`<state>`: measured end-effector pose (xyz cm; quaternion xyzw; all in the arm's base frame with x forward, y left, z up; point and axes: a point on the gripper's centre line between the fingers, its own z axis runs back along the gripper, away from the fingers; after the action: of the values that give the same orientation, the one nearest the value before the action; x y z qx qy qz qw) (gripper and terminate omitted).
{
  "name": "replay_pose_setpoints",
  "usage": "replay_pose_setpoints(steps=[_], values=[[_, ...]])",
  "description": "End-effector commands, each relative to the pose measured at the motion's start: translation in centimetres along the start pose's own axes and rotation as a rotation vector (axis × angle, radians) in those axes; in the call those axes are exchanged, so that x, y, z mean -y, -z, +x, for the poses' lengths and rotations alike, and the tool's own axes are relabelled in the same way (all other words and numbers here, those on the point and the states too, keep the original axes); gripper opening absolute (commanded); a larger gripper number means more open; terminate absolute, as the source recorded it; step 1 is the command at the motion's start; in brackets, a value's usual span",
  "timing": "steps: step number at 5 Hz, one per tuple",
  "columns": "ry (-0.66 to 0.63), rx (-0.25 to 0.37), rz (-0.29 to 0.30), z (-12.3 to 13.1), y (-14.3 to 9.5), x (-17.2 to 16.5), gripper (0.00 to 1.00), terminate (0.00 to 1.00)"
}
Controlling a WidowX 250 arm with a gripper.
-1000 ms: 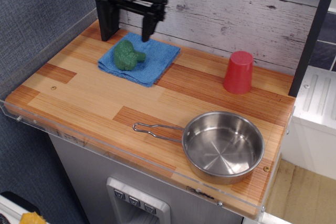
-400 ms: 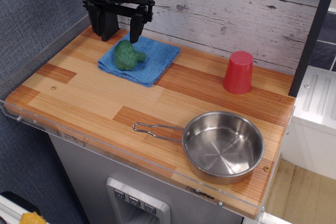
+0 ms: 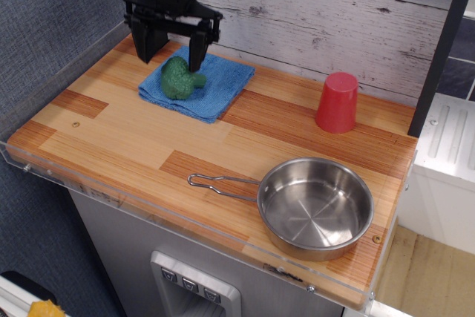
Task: Place the broccoli inside the pot
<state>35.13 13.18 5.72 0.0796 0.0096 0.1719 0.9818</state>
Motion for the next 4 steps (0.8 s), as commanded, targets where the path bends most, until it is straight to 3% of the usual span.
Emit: replay_pose_setpoints(steps=[1,3,4], values=[[-0.017,0.035,0.044,0.34,-0.8,-0.07,1.0,0.0],[-0.035,0.014,0.041,-0.07,-0.12,-0.17,1.0,0.0],[-0.04,0.013,0.028,-0.09,0.0,-0.28,0.0,0.0]])
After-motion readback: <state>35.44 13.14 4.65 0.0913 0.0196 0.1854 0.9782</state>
